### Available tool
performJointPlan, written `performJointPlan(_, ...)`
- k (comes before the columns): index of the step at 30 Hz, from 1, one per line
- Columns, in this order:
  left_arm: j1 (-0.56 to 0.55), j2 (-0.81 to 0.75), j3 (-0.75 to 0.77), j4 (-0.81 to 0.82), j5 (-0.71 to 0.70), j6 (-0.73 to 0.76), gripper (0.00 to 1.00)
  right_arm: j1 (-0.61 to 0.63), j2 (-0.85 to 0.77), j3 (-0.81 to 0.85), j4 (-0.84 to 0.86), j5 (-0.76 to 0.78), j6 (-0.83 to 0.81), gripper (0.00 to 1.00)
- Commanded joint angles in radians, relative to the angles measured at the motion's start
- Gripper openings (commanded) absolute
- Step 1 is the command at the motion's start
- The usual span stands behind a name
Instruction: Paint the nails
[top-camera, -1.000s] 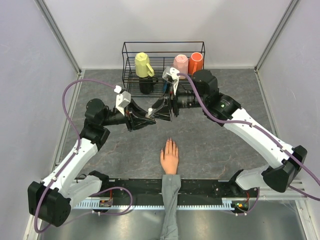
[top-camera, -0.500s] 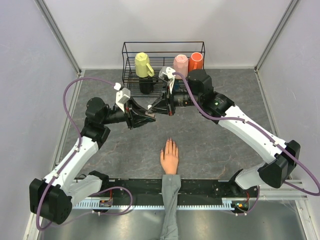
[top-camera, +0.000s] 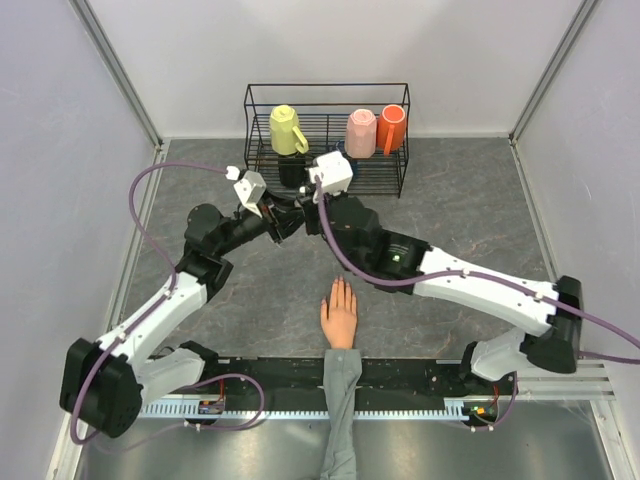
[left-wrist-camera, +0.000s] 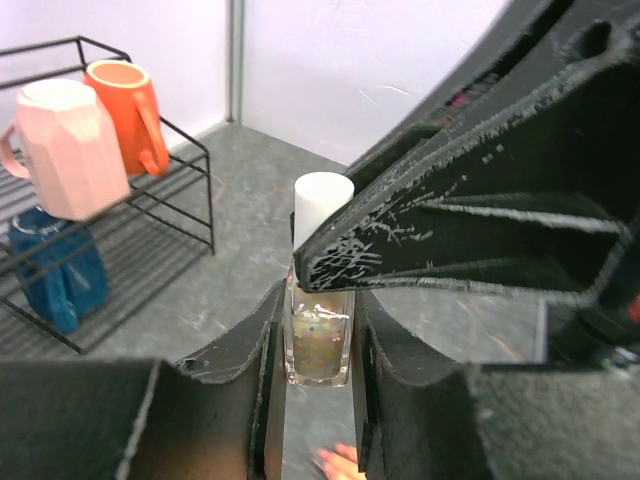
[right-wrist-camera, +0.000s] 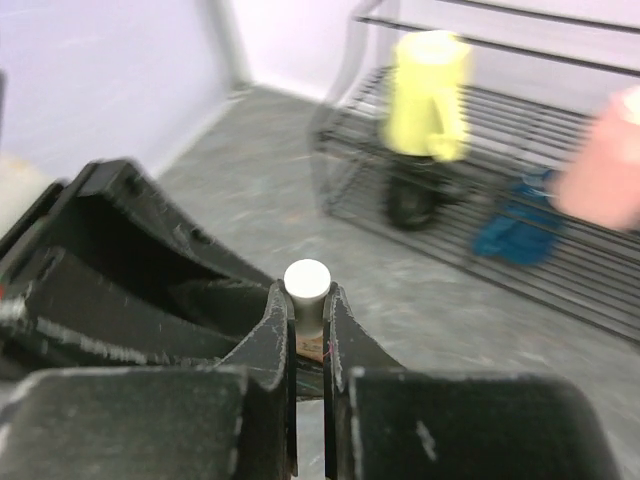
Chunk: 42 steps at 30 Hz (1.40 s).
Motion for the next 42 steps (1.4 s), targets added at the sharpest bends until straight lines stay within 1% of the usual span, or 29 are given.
performJointPlan(1, 0.037, 0.094, 0.081, 0.177, -0.253, 0.079, 0.02, 0.063, 0.114, 0.175, -0.122, 0.459, 0.018, 0.00)
performJointPlan(2, 0.037, 0.120, 0.104, 0.179, -0.247, 0.073, 0.02, 0.075, 0.137, 0.217, -0.147, 0.499, 0.010, 0.00)
performJointPlan(4, 0.037, 0.136, 0.118, 0.177, -0.232, 0.053, 0.02, 0.080, 0.171, 0.291, -0.176, 0.490, -0.016, 0.00)
performJointPlan(5, 0.036, 0.139, 0.123, 0.177, -0.226, 0.043, 0.02, 0.080, 0.173, 0.315, -0.181, 0.467, -0.025, 0.04)
performJointPlan(6, 0.037, 0.137, 0.124, 0.164, -0.214, 0.041, 0.02, 0.080, 0.173, 0.327, -0.197, 0.419, -0.033, 0.11)
performJointPlan(7, 0.037, 0.134, 0.127, 0.147, -0.206, 0.041, 0.02, 0.080, 0.171, 0.340, -0.237, 0.382, -0.034, 0.21)
performJointPlan(8, 0.039, 0.122, 0.136, 0.125, -0.182, 0.044, 0.02, 0.076, 0.164, 0.363, -0.257, 0.333, -0.040, 0.41)
performJointPlan(9, 0.037, 0.117, 0.144, 0.093, -0.165, 0.047, 0.02, 0.077, 0.147, 0.373, -0.298, 0.223, -0.055, 0.49)
performJointPlan(10, 0.037, 0.111, 0.153, 0.032, -0.145, 0.052, 0.02, 0.074, 0.135, 0.381, -0.319, 0.170, -0.066, 0.55)
performJointPlan(11, 0.041, 0.102, 0.172, -0.006, -0.088, 0.056, 0.02, 0.074, 0.119, 0.386, -0.331, 0.130, -0.076, 0.66)
performJointPlan(13, 0.044, 0.097, 0.208, -0.112, -0.011, 0.058, 0.02, 0.068, 0.070, 0.378, -0.363, 0.011, -0.097, 0.77)
performJointPlan(14, 0.042, 0.096, 0.221, -0.149, 0.060, 0.062, 0.02, 0.045, 0.055, 0.380, -0.380, -0.061, -0.103, 0.82)
performJointPlan(15, 0.044, 0.087, 0.231, -0.180, 0.093, 0.066, 0.02, 0.028, 0.026, 0.380, -0.407, -0.126, -0.111, 0.84)
performJointPlan(16, 0.042, 0.082, 0.242, -0.233, 0.119, 0.067, 0.02, 0.010, 0.010, 0.378, -0.418, -0.239, -0.126, 0.84)
performJointPlan(17, 0.044, 0.071, 0.245, -0.254, 0.156, 0.078, 0.02, -0.039, -0.005, 0.369, -0.424, -0.293, -0.135, 0.87)
performJointPlan(18, 0.044, 0.053, 0.247, -0.273, 0.168, 0.081, 0.02, -0.070, -0.034, 0.361, -0.426, -0.356, -0.148, 0.88)
performJointPlan(19, 0.045, 0.048, 0.255, -0.289, 0.188, 0.085, 0.02, -0.107, -0.042, 0.354, -0.428, -0.536, -0.164, 0.89)
performJointPlan(20, 0.047, 0.041, 0.261, -0.315, 0.225, 0.093, 0.02, -0.192, -0.046, 0.346, -0.428, -0.624, -0.166, 0.89)
performJointPlan(21, 0.048, 0.031, 0.265, -0.318, 0.245, 0.090, 0.02, -0.231, -0.045, 0.349, -0.434, -0.707, -0.192, 0.88)
performJointPlan(22, 0.051, 0.030, 0.277, -0.320, 0.265, 0.086, 0.02, -0.303, -0.043, 0.355, -0.432, -0.849, -0.204, 0.85)
performJointPlan(24, 0.057, 0.031, 0.294, -0.324, 0.334, 0.078, 0.02, -0.374, -0.019, 0.372, -0.426, -1.034, -0.208, 0.81)
performJointPlan(25, 0.062, 0.036, 0.314, -0.327, 0.354, 0.066, 0.02, -0.439, -0.010, 0.384, -0.415, -1.194, -0.203, 0.78)
performJointPlan(27, 0.068, 0.044, 0.330, -0.320, 0.400, 0.047, 0.02, -0.484, 0.026, 0.393, -0.372, -1.322, -0.175, 0.76)
performJointPlan(29, 0.074, 0.060, 0.350, -0.292, 0.428, 0.015, 0.02, -0.515, 0.067, 0.421, -0.354, -1.497, -0.168, 0.71)
performJointPlan(31, 0.087, 0.080, 0.365, -0.269, 0.445, -0.026, 0.02, -0.527, 0.075, 0.398, -0.290, -1.551, -0.114, 0.67)
performJointPlan(32, 0.091, 0.088, 0.371, -0.258, 0.449, -0.037, 0.02, -0.532, 0.073, 0.383, -0.201, -1.568, -0.067, 0.65)
performJointPlan(35, 0.102, 0.117, 0.393, -0.228, 0.458, -0.074, 0.02, -0.556, 0.084, 0.343, -0.048, -1.604, 0.018, 0.57)
performJointPlan(37, 0.105, 0.125, 0.393, -0.180, 0.465, -0.108, 0.02, -0.561, 0.099, 0.341, -0.004, -1.637, 0.085, 0.53)
performJointPlan(42, 0.108, 0.149, 0.393, -0.114, 0.466, -0.155, 0.02, -0.561, 0.122, 0.321, 0.037, -1.657, 0.130, 0.50)
